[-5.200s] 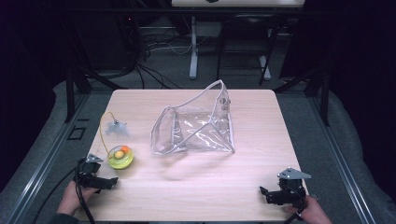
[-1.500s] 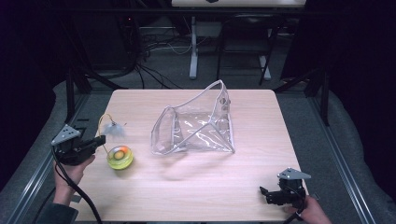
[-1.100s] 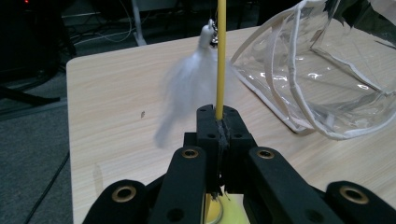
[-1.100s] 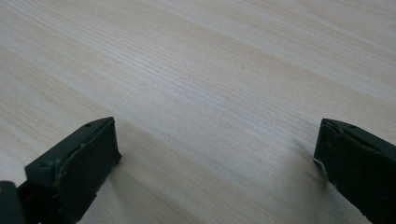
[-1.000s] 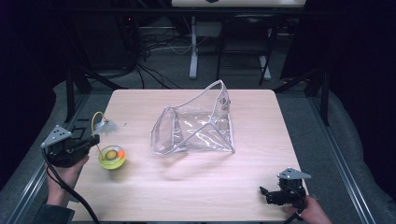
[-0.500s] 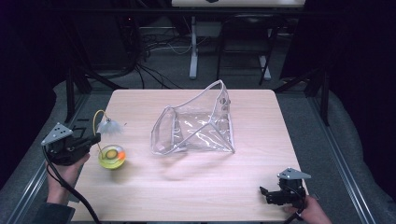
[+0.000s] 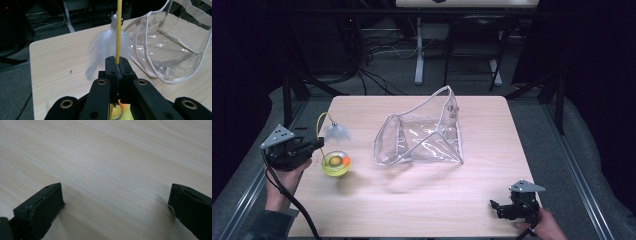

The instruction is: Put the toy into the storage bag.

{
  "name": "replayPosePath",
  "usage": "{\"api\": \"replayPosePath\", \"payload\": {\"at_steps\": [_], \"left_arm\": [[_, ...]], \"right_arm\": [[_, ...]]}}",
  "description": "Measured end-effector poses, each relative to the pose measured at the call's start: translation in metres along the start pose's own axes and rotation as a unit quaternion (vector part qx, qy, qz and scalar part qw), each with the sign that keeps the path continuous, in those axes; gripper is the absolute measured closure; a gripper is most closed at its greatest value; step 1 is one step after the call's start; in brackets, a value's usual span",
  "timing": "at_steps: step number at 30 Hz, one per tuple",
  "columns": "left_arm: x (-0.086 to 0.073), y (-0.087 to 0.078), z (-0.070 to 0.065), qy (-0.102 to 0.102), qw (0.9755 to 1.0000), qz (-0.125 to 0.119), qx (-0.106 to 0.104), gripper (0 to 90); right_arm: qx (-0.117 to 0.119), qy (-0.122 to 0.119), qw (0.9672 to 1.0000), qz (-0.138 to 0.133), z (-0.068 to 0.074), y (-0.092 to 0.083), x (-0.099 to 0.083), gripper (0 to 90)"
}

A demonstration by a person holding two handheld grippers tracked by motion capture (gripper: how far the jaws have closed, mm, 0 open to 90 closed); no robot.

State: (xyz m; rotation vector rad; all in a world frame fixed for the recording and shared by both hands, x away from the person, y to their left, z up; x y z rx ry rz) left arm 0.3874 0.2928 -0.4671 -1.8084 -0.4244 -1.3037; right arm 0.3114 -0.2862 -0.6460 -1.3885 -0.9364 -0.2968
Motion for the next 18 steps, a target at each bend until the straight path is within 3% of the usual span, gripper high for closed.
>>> {"api": "replayPosePath", "payload": {"at_steps": [5, 11, 18], "left_arm": [[0.002, -0.003, 0.002, -0.007, 0.9999, -0.007, -0.002, 88.3], [0.010, -0.004, 0.000, 0.002, 1.0000, 0.005, -0.004, 88.3], [0.019, -0.001, 0.001, 0.006, 0.9998, -0.010, -0.018, 88.3]], "right_arm": [[0.008, -0.006, 0.9999, -0.001, 0.000, 0.001, 0.001, 0.0], [0.008, -0.007, 0.9999, -0.001, 0.000, 0.001, 0.001, 0.0], [0.008, -0.008, 0.9999, -0.002, 0.000, 0.001, 0.001, 0.0]]}}
Point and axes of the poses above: each handheld gripper's, and its own axes: y roughly forward along the jaws, x roughly out of its top, z roughly to its left, the point moved 8 cm from there along y, roughly forward along the jaws, and after that the axes turned 8 degrees about -x, right-handed, at the moved point
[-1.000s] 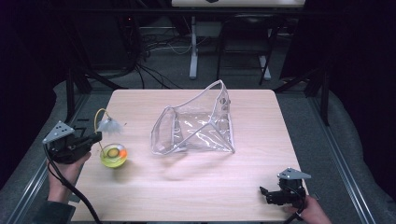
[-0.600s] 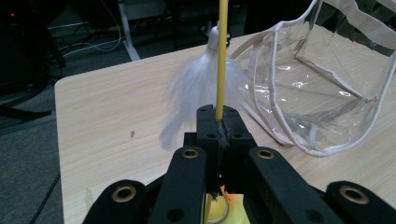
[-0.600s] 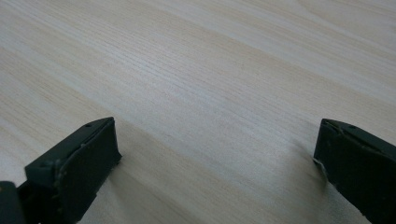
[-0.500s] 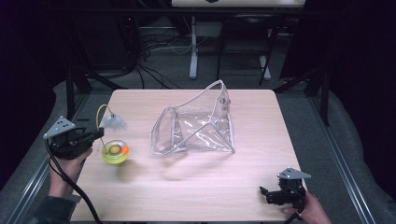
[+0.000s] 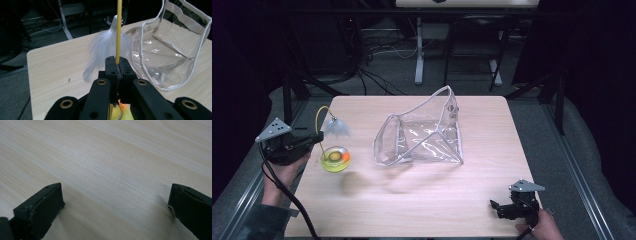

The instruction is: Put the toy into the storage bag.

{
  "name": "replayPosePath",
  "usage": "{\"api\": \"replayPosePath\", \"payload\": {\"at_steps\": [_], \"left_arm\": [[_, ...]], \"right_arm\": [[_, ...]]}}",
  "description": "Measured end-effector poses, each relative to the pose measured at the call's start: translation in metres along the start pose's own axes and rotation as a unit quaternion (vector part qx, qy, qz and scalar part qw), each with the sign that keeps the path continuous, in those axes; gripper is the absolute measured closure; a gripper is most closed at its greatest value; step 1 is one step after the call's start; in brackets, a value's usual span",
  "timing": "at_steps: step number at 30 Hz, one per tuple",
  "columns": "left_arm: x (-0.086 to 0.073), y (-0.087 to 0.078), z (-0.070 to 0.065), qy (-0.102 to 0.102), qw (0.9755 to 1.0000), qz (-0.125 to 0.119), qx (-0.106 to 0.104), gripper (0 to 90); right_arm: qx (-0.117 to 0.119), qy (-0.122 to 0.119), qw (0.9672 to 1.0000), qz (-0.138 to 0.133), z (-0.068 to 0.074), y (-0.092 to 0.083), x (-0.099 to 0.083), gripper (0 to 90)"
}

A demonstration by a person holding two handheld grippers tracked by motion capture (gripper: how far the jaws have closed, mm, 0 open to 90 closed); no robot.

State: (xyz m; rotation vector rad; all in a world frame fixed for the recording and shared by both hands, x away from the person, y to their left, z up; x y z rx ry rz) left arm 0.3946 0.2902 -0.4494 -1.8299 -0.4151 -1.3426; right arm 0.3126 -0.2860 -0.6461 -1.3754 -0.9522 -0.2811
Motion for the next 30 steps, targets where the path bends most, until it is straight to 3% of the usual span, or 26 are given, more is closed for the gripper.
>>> {"api": "replayPosePath", "payload": {"at_steps": [8, 17, 30], "left_arm": [[0.016, 0.003, -0.002, 0.014, 0.9998, 0.010, 0.009, 88.3], [0.025, 0.007, -0.006, 0.018, 0.9997, 0.017, 0.000, 88.3], [0.052, 0.009, -0.007, 0.043, 0.9991, 0.003, 0.003, 88.3]], "right_arm": [[0.002, -0.001, 1.0000, -0.003, 0.000, 0.000, 0.000, 0.0], [0.002, 0.000, 1.0000, -0.003, 0.000, 0.000, 0.000, 0.0], [0.002, -0.003, 1.0000, -0.001, 0.000, 0.000, 0.000, 0.0]]}}
Point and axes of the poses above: each handheld gripper's, and its own axes: y roughly forward along the jaws, x roughly out of its top, z roughly to its left, the point moved 8 cm from there along y, roughly forward along the jaws, and after that the axes turned 8 degrees about -x, right-handed, at the moved point
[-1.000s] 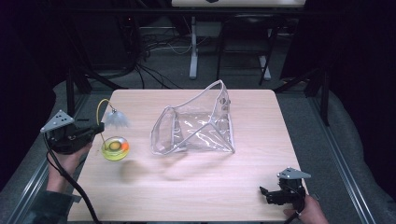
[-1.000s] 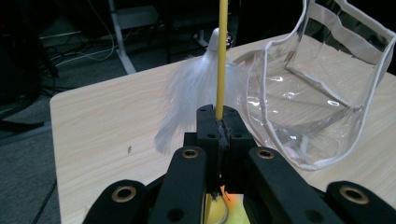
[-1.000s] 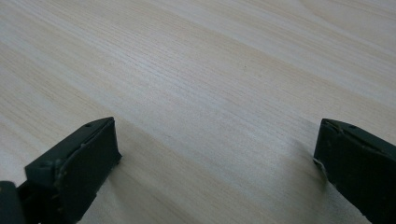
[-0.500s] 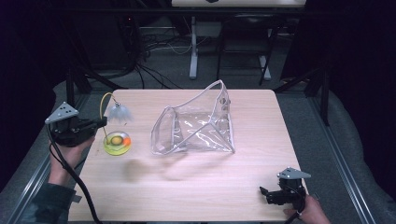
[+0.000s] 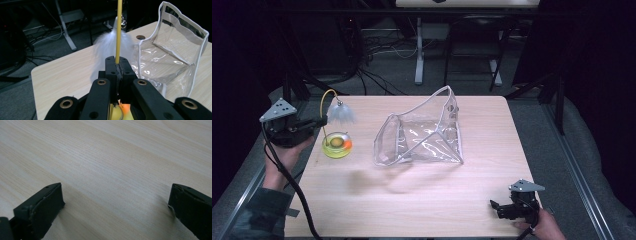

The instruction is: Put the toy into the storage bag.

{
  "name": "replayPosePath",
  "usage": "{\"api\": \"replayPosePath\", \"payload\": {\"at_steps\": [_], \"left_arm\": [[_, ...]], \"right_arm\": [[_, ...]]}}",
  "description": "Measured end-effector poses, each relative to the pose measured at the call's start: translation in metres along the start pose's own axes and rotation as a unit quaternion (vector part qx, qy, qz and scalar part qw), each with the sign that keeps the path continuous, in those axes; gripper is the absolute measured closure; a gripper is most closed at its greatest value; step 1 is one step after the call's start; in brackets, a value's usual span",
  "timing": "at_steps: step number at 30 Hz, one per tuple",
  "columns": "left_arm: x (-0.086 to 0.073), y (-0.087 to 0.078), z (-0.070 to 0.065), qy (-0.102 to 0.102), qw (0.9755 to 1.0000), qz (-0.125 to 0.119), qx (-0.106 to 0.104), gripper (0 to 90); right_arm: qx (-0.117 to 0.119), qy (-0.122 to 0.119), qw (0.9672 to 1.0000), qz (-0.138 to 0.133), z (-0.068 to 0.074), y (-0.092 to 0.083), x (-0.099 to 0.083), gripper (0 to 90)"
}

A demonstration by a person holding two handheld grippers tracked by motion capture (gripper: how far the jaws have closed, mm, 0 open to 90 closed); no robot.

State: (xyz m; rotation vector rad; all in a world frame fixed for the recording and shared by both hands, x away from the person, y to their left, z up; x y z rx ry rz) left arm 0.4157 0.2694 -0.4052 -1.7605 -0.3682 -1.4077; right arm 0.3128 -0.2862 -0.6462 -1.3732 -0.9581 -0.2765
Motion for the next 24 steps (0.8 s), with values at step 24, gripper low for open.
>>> {"api": "replayPosePath", "payload": {"at_steps": [24], "left_arm": [[0.056, 0.009, -0.017, 0.045, 0.9989, -0.006, -0.012, 88.3]], "right_arm": [[-0.001, 0.002, 1.0000, 0.000, 0.000, 0.000, 0.000, 0.0]]}}
Point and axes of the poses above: each handheld gripper's, and its own axes: y roughly forward along the jaws, x roughly out of its top, z roughly to its left, the point moved 8 cm from there along y, roughly forward along the jaws, and after that the axes turned 8 degrees about -x, right-handed, at the moved point
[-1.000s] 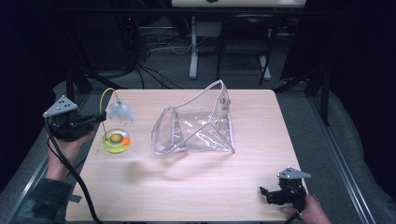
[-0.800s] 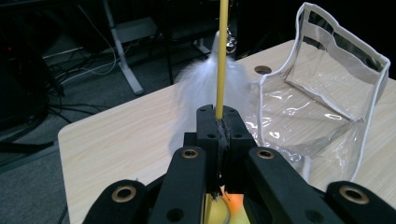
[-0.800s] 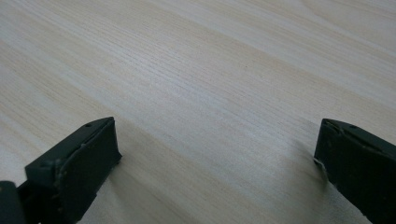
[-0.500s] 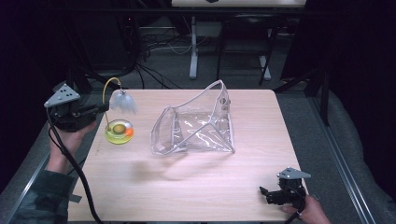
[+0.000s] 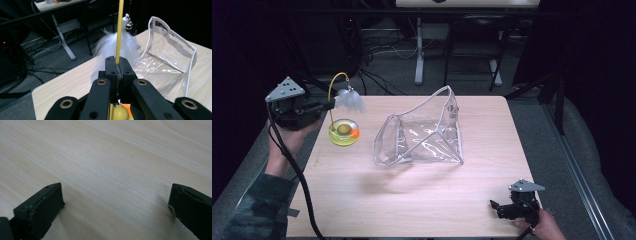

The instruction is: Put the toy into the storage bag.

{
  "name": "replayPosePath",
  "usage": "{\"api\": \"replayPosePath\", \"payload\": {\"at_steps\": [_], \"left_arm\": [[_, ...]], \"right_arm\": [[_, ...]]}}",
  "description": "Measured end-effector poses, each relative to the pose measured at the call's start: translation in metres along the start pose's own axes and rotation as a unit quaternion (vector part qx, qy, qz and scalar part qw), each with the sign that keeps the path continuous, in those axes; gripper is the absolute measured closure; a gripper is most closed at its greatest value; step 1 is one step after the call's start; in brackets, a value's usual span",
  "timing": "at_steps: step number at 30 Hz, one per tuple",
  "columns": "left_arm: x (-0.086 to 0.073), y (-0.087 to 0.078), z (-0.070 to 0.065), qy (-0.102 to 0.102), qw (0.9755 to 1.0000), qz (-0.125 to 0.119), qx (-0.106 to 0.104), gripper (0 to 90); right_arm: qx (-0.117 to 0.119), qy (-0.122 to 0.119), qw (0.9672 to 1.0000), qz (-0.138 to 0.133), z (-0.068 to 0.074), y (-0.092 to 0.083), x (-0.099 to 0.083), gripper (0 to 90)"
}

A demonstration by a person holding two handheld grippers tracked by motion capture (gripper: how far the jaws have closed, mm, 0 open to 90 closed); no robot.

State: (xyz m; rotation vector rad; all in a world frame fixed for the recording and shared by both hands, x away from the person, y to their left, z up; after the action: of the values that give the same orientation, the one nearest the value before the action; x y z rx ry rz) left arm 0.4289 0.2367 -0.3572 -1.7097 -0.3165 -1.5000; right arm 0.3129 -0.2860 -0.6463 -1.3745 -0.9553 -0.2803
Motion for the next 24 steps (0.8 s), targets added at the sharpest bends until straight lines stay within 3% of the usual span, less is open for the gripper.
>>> {"api": "replayPosePath", "payload": {"at_steps": [24], "left_arm": [[0.052, 0.037, -0.028, 0.042, 0.9976, -0.005, -0.056, 88.3]], "right_arm": [[0.001, 0.000, 1.0000, 0.000, 0.000, 0.000, 0.000, 0.0]]}}
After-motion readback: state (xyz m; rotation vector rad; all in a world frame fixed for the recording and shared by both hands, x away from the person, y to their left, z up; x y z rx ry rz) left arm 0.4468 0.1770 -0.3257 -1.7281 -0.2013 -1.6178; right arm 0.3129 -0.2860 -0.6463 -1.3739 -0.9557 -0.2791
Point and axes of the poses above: each handheld gripper's, and its own axes: y roughly forward along the jaws, x roughly out of its top, z roughly to its left, the point moved 8 cm from there along y, roughly forward along the jaws, and after that the axes turned 8 degrees about -x, right-handed, at the moved point
